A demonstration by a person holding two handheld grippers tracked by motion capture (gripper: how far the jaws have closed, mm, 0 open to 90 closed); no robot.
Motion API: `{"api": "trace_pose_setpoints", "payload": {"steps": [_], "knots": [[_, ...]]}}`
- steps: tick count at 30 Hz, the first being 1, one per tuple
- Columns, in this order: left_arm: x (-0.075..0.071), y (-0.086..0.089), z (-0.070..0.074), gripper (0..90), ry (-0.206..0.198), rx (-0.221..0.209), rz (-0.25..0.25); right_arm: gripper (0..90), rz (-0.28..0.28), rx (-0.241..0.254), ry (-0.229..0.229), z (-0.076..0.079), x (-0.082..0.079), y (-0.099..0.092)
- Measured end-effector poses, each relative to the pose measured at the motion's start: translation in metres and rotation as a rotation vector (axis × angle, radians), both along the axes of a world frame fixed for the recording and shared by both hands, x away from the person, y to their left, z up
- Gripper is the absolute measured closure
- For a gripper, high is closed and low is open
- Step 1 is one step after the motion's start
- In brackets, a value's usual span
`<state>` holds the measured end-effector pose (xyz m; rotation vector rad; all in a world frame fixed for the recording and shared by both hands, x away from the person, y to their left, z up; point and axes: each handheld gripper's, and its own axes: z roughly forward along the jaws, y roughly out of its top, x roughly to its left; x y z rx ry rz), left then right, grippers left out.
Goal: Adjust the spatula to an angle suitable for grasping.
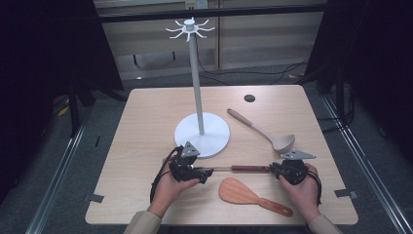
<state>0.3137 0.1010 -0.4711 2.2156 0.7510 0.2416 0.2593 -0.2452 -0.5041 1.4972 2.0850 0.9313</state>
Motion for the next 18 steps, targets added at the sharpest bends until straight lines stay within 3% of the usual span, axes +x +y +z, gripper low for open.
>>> {"api": "trace_pose_setpoints", "payload": {"steps": [5, 10, 11, 14, 15, 16, 18], "knots": [[0.005, -0.011, -0.008, 21.2, 0.012, 0.022, -0.037, 75.2, 0.026, 0.042, 0.000, -0.001, -0.004, -0.002], [0.009, -0.021, -0.013, 32.4, 0.001, 0.045, -0.084, 65.7, -0.005, 0.064, -0.017, 0.005, -0.009, -0.012], [0.013, -0.023, -0.013, 35.4, 0.004, 0.082, -0.101, 59.2, -0.020, 0.072, -0.031, 0.008, -0.013, -0.021], [0.017, -0.028, -0.018, 39.2, 0.018, 0.077, -0.122, 55.8, -0.050, 0.094, -0.030, 0.010, -0.019, -0.031], [0.017, -0.030, -0.020, 40.8, 0.024, 0.051, -0.113, 55.0, -0.059, 0.095, -0.030, 0.010, -0.021, -0.036], [0.019, -0.030, -0.019, 41.7, 0.028, 0.097, -0.137, 54.2, -0.064, 0.096, -0.032, 0.010, -0.022, -0.038], [0.021, -0.033, -0.019, 45.0, 0.021, 0.124, -0.180, 53.6, -0.077, 0.107, -0.033, 0.011, -0.026, -0.045]]}}
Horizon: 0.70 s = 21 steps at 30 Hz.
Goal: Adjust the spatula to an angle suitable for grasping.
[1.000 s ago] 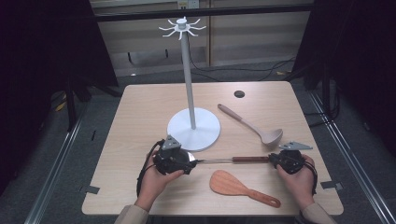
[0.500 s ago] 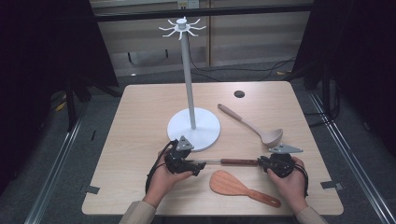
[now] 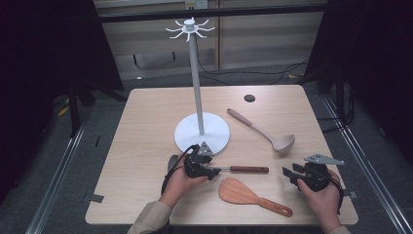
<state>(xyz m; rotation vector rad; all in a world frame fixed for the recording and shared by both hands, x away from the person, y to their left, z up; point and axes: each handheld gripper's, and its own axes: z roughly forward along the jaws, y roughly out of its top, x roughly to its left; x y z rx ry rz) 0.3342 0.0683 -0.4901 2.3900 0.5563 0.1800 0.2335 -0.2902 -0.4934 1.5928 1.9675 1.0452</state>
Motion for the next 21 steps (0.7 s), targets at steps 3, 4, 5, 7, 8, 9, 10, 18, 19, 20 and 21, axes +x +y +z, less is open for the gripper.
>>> {"api": "trace_pose_setpoints", "payload": {"steps": [3, 4, 5, 7, 8, 9, 10, 18, 19, 20, 21], "knots": [[0.000, -0.006, -0.002, 52.4, 0.007, 0.008, -0.010, 50.9, -0.028, 0.014, -0.006, 0.002, -0.004, -0.010], [0.001, -0.007, -0.002, 54.4, 0.000, 0.021, -0.028, 50.2, -0.040, 0.016, -0.005, 0.002, -0.005, -0.013], [0.001, -0.007, -0.002, 56.2, 0.000, 0.021, -0.028, 49.7, -0.048, 0.019, -0.004, 0.002, -0.006, -0.015], [0.000, -0.009, -0.002, 62.3, 0.013, 0.019, -0.026, 49.3, -0.056, 0.022, -0.003, 0.002, -0.007, -0.017], [-0.001, -0.011, -0.001, 64.4, 0.029, 0.013, -0.020, 47.6, -0.069, 0.026, 0.000, 0.003, -0.008, -0.022], [-0.001, -0.010, 0.001, 64.7, 0.025, 0.044, -0.037, 47.3, -0.073, 0.029, 0.003, 0.003, -0.009, -0.024], [-0.001, -0.010, 0.001, 65.3, 0.024, 0.050, -0.043, 47.2, -0.075, 0.031, 0.003, 0.003, -0.009, -0.025], [-0.001, -0.002, 0.004, 77.7, 0.056, 0.065, -0.008, 46.2, -0.101, 0.044, 0.021, 0.001, -0.008, -0.033], [-0.003, -0.001, 0.002, 77.8, 0.051, 0.033, 0.022, 46.0, -0.101, 0.045, 0.019, 0.001, -0.007, -0.033], [0.000, 0.002, 0.004, 77.8, 0.051, 0.076, -0.020, 46.0, -0.100, 0.046, 0.015, 0.001, -0.007, -0.033], [-0.001, 0.003, 0.004, 77.8, 0.052, 0.075, -0.016, 45.9, -0.099, 0.047, 0.015, 0.002, -0.006, -0.032]]}}
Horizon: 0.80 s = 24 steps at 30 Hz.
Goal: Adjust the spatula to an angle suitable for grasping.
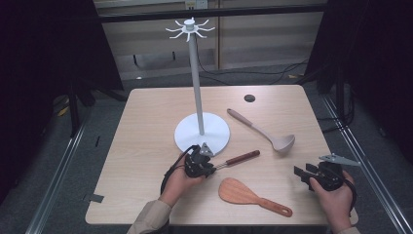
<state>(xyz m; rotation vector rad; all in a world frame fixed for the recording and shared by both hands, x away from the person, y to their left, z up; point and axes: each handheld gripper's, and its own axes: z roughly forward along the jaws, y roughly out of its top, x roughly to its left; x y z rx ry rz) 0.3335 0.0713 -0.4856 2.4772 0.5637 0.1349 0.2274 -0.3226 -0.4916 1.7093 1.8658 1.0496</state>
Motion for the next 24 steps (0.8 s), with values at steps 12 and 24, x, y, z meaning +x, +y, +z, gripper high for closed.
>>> {"api": "trace_pose_setpoints", "payload": {"steps": [12, 24], "knots": [[0.010, -0.002, 0.002, 69.6, 0.026, 0.025, -0.016, 35.5, -0.015, 0.000, -0.021, 0.006, -0.006, -0.001], [0.014, -0.012, 0.007, 71.8, 0.027, 0.093, -0.079, 30.9, -0.045, 0.026, -0.005, 0.006, -0.007, -0.006]]}}
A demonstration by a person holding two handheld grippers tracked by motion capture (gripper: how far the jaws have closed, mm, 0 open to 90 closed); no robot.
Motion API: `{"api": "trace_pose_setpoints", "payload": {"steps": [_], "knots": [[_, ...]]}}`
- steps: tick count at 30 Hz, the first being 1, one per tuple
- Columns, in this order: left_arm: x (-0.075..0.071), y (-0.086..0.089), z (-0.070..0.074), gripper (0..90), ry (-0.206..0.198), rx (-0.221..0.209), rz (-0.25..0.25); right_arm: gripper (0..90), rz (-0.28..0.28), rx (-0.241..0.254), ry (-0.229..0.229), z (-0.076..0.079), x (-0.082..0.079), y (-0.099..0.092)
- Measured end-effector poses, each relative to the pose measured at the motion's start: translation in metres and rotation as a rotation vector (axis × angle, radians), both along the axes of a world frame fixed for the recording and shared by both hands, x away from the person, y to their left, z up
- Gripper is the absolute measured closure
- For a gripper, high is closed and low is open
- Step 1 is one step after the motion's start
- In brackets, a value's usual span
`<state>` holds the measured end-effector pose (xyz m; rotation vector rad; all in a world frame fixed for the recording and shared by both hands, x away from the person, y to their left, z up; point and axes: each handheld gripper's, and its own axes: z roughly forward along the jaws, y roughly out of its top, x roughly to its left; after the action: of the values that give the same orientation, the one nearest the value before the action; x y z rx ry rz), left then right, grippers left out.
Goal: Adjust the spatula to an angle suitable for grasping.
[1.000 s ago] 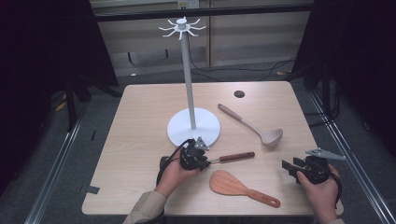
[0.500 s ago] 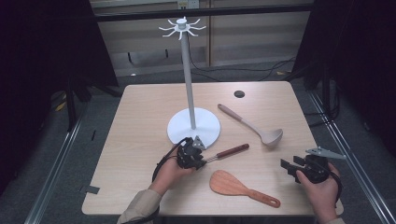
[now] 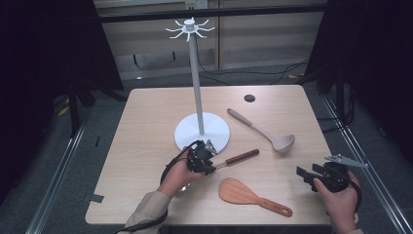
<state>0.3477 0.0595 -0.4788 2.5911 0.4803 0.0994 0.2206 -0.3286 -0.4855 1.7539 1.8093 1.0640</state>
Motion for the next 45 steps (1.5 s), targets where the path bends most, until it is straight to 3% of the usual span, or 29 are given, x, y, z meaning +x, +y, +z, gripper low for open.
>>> {"api": "trace_pose_setpoints", "payload": {"steps": [12, 13, 19, 22, 26, 30, 32, 34, 36, 37, 38, 39, 40, 41, 42, 45], "knots": [[0.002, -0.004, 0.002, 72.6, 0.024, 0.027, -0.008, 29.2, -0.008, 0.012, -0.003, 0.004, 0.009, 0.002], [0.004, -0.007, 0.003, 72.1, 0.016, 0.050, -0.022, 29.2, -0.004, 0.011, -0.003, 0.003, 0.010, 0.002], [0.007, -0.013, 0.004, 71.0, 0.018, 0.065, -0.040, 28.5, 0.006, 0.018, 0.016, 0.000, 0.013, 0.004], [0.008, -0.018, 0.005, 73.7, 0.034, 0.086, -0.057, 27.2, 0.003, 0.015, 0.019, 0.000, 0.012, 0.003], [0.007, -0.024, 0.006, 79.0, 0.027, 0.112, -0.080, 27.0, 0.006, 0.013, 0.021, 0.001, 0.012, 0.002], [0.007, -0.025, 0.006, 83.6, 0.043, 0.110, -0.091, 26.9, 0.011, 0.008, 0.019, 0.001, 0.012, 0.002], [0.008, -0.026, 0.006, 83.8, 0.042, 0.117, -0.108, 27.0, 0.013, 0.011, 0.024, 0.001, 0.012, 0.003], [0.009, -0.026, 0.008, 84.0, 0.034, 0.151, -0.124, 27.0, 0.013, 0.008, 0.024, 0.001, 0.012, 0.003], [0.008, -0.026, 0.007, 84.2, 0.028, 0.137, -0.099, 27.0, 0.014, 0.007, 0.022, 0.001, 0.013, 0.004], [0.009, -0.025, 0.010, 84.2, 0.017, 0.152, -0.110, 26.9, 0.014, 0.009, 0.020, 0.001, 0.013, 0.003], [0.007, -0.023, 0.010, 84.2, 0.021, 0.116, -0.078, 26.5, 0.012, 0.011, 0.019, 0.001, 0.013, 0.003], [0.007, -0.023, 0.010, 84.2, 0.021, 0.116, -0.078, 25.5, 0.011, 0.012, 0.018, 0.001, 0.013, 0.003], [0.009, -0.016, 0.017, 84.2, 0.011, 0.065, -0.057, 24.0, 0.014, 0.023, 0.015, 0.002, 0.014, 0.003], [0.009, -0.016, 0.017, 84.3, 0.011, 0.065, -0.057, 24.0, 0.014, 0.023, 0.015, 0.002, 0.014, 0.003], [0.009, -0.006, 0.025, 84.3, -0.010, 0.007, -0.032, 21.7, 0.013, 0.056, 0.007, 0.004, 0.015, 0.004], [0.004, 0.009, 0.036, 84.3, -0.033, -0.119, 0.045, 18.8, 0.035, 0.020, -0.009, 0.007, 0.016, 0.007]]}}
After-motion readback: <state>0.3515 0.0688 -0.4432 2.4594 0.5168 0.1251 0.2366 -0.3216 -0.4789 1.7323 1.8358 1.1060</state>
